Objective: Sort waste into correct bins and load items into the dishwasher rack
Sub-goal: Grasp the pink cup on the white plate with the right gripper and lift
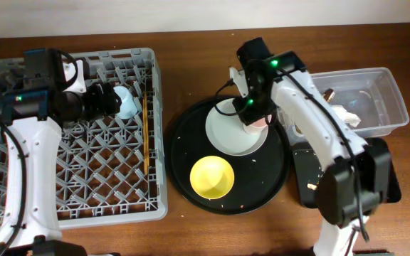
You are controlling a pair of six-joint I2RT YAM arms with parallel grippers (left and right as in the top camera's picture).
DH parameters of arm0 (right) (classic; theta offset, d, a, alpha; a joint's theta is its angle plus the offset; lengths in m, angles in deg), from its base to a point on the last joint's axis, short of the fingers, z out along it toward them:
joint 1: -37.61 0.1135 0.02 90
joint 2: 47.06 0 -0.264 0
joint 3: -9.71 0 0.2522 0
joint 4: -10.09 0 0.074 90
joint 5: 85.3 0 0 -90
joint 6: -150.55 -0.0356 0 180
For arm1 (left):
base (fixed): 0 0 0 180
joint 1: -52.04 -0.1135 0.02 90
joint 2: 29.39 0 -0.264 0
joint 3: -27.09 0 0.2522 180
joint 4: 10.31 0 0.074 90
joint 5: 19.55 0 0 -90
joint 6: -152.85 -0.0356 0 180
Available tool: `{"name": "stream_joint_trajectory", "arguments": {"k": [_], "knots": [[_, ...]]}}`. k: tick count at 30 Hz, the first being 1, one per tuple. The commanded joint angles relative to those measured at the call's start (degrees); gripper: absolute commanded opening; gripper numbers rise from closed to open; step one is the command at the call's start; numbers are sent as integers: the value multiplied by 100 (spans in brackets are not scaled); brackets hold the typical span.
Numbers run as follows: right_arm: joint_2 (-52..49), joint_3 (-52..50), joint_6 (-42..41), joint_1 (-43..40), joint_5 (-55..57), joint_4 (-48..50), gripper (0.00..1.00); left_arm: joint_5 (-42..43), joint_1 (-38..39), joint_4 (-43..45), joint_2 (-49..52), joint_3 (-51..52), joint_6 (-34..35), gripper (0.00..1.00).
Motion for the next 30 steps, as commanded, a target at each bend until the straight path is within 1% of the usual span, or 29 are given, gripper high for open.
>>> {"name": "stream_joint_trajectory", "arguments": {"k": [1,4,5,6,12,13,14,18,20,24,25,27,29,30], "knots": [[-415,-68,-109,22,216,-7,39,63,-15,-37,-31,-70,9,91],[-643,-68,-111,22,212,-9,27,66,-15,-37,-28,-70,9,91],[-675,-68,-109,22,190,-9,21,66,-15,-37,-28,-70,9,91],[-693,-68,-109,22,173,-7,19,66,-15,-37,-28,-70,9,92],[-693,-68,-111,22,170,-11,18,66,-15,-46,-31,-70,9,91],[-693,-68,-111,22,170,-13,15,66,-15,-55,-28,-70,9,91],[-693,-68,-111,22,170,-13,4,63,-15,-66,-31,-70,9,91],[-695,-68,-157,22,160,2,4,68,-15,-114,-31,-70,7,91],[-643,26,-151,22,7,-22,4,219,-15,-111,-31,-70,4,91],[-275,883,-81,15,-739,-645,4,1832,-15,-39,-31,-72,-675,97],[-44,1360,-17,15,-1268,-879,4,2503,-15,-39,-31,-72,-1005,99],[310,1991,269,15,-2243,-1121,4,4162,-15,-149,-31,-70,-1696,99],[662,2441,328,15,-3045,-1209,4,5069,-15,-295,-31,-70,-2031,99],[918,2634,328,15,-3425,-1207,4,5799,-15,-461,-31,-70,-2258,99]]}}
